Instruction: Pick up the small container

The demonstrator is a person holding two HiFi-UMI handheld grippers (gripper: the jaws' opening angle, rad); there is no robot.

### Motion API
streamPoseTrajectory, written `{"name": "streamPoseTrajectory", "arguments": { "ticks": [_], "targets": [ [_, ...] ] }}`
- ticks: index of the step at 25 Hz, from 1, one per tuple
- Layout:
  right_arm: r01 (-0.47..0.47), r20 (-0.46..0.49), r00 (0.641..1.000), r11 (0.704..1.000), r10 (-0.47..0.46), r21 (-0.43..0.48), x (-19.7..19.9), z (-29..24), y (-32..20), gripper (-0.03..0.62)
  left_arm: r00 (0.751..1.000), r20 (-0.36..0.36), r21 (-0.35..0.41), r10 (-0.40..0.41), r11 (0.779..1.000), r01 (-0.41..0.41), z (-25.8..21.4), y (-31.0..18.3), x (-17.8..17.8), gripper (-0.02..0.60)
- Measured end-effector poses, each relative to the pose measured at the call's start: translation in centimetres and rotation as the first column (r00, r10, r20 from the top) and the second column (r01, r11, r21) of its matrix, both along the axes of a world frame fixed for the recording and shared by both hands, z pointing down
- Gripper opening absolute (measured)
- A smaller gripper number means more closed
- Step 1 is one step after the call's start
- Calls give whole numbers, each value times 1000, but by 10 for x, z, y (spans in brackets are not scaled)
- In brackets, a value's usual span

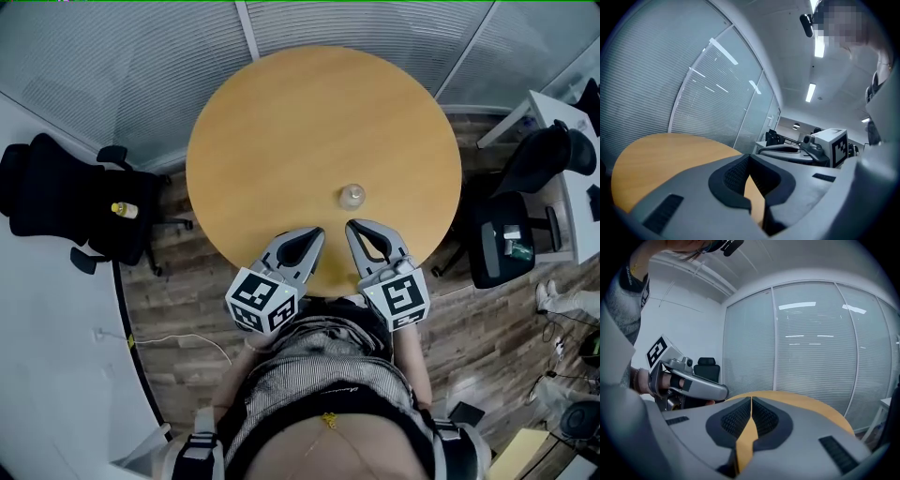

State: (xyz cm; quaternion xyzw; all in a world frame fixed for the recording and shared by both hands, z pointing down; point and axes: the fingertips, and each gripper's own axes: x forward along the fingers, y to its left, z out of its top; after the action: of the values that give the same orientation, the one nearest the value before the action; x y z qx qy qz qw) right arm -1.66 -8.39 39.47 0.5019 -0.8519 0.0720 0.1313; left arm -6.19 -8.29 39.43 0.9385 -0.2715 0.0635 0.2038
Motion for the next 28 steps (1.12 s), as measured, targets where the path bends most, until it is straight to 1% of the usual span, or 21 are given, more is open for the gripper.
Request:
{"name": "streamPoseTrajectory", "arguments": {
  "ticks": [6, 10, 15, 20, 23, 28],
  "targets": [
    [-50, -6, 999, 999, 50, 9, -12, 3, -11, 21, 999, -14, 14, 47, 999, -47, 3, -15, -11, 3],
    [-78, -15, 997, 997, 78, -3, -20, 8, -13, 21, 997, -17, 16, 73, 997, -73, 5, -20, -16, 3],
    [-97, -26, 995, 995, 96, -10, -15, 10, -13, 21, 996, -13, 10, 91, 996, -91, 7, -22, -13, 3],
    [-81, -25, 996, 997, 81, -1, 0, 10, -17, 21, 999, -6, 9, 49, 999, -49, 9, -25, -5, 3],
    [-58, -9, 998, 998, 58, 4, 15, 6, -20, 21, 1000, -7, 9, 17, 1000, -17, 6, -26, 6, 3],
    [-10, -17, 1000, 1000, 10, 12, 44, 0, -28, 21, 999, -14, 13, -38, 999, 38, -1, -32, 29, 3]
  ]
}}
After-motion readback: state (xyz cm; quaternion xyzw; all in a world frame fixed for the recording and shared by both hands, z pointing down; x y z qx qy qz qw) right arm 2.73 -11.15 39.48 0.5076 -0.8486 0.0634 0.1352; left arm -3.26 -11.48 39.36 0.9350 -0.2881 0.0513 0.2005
